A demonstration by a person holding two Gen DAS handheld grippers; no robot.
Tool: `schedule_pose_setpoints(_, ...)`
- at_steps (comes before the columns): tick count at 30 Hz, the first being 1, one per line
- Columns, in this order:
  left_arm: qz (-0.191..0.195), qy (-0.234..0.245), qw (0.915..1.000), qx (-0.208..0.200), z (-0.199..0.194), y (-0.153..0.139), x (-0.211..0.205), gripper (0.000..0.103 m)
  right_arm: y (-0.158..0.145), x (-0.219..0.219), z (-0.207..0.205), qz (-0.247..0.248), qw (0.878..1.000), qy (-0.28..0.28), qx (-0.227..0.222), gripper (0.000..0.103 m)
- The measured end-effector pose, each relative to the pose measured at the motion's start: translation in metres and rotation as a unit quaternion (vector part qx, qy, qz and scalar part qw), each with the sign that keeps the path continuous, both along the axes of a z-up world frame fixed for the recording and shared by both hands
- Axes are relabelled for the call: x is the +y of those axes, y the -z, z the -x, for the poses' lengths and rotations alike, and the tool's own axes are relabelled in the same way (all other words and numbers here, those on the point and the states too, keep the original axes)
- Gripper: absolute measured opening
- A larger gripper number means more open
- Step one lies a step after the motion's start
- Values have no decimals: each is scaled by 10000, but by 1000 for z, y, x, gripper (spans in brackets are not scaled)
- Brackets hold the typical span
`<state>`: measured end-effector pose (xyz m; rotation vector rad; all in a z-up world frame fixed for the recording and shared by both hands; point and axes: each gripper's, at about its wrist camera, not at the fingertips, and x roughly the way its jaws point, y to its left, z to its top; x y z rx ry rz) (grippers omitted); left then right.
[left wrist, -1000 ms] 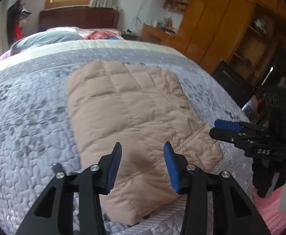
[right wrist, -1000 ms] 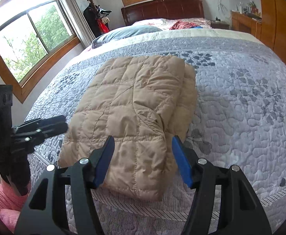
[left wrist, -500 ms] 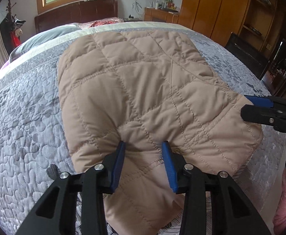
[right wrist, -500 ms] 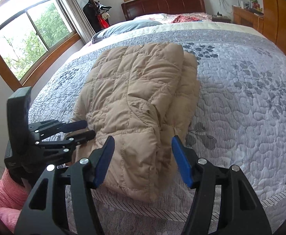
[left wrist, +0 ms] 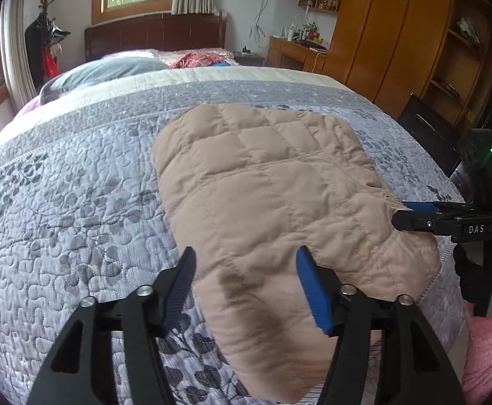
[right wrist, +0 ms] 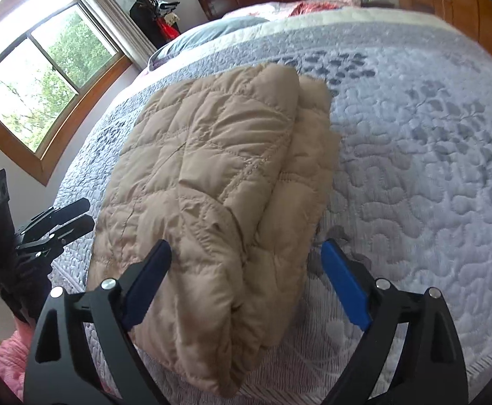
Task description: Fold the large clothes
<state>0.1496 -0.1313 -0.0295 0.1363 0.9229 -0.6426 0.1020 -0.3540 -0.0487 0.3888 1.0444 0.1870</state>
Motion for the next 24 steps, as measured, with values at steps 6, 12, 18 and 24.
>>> schedule_pose_setpoints(6, 289, 137, 9991, 293, -14, 7, 7, 76, 15, -6, -10, -572, 9978, -268, 195, 91)
schedule_pose_setpoints(12, 661, 290, 9933, 905, -32, 28, 20, 84, 28, -13, -16, -1035, 9934, -419, 267, 95)
schedule_pose_setpoints(18, 1113, 486, 9800, 1576, -50, 54, 25, 90, 42, -18, -22, -1264, 9897, -534, 416, 98)
schedule_pose_setpoints(24, 1280, 689, 9728, 1805, -53, 70, 8, 98, 58, -26, -26, -1746, 9812, -656, 487, 101)
